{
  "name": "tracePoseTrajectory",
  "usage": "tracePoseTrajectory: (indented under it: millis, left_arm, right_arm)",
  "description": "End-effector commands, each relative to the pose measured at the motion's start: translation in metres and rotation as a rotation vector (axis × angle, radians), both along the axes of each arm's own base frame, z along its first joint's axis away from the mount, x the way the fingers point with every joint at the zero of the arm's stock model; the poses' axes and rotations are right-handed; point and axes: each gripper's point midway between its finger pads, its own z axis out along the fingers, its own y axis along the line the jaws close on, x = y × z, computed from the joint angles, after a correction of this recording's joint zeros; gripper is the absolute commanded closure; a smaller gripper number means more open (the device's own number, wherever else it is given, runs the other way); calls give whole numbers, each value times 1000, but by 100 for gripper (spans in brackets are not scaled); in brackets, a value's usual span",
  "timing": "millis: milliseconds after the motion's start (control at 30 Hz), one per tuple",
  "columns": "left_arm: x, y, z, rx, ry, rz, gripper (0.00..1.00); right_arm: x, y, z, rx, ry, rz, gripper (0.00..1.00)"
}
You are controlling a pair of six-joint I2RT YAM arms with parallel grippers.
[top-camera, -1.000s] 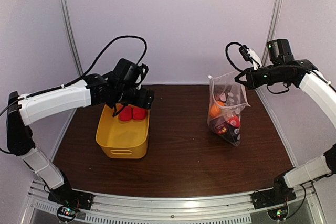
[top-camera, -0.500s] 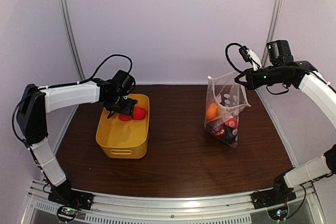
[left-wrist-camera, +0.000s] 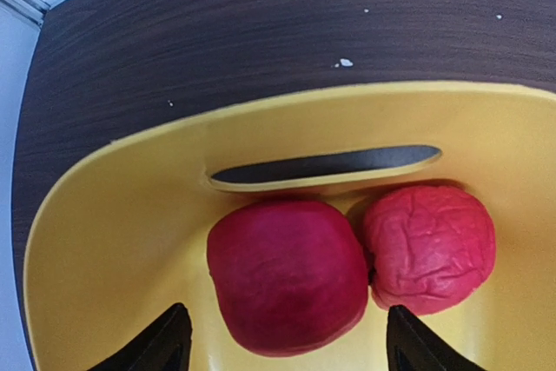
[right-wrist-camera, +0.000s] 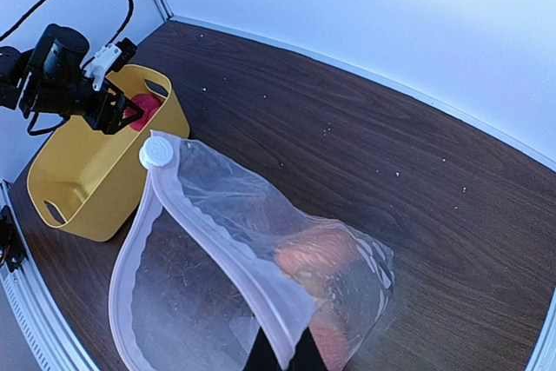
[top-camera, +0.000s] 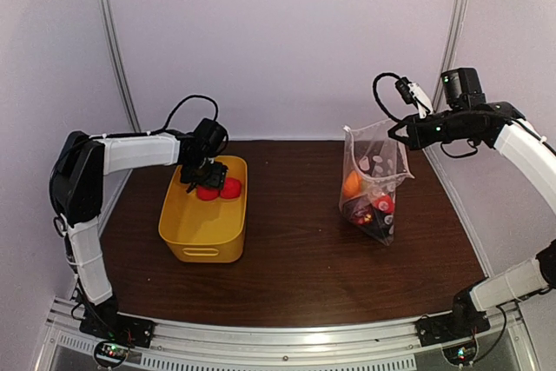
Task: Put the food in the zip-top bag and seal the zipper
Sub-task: Pick up the fake fruit from the bin.
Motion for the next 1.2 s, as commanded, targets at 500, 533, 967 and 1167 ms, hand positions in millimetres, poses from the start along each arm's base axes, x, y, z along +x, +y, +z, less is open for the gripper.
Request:
tracePoseTrajectory:
  millis: [500, 533, 967, 1167]
  left_arm:
    - [26, 12, -33, -85, 19, 75, 45]
    - [25, 11, -28, -96, 19, 70, 47]
    - [-38, -58, 119, -253, -147, -152, 48]
    - [-87, -166, 203, -537, -281, -515, 48]
  right_arm:
    - [1, -2, 5, 5, -37, 1, 100]
    - [1, -2, 5, 4, -36, 0, 100]
    - [3, 0, 4, 7, -31, 7, 100]
    - [3, 1, 4, 13, -26, 13, 100]
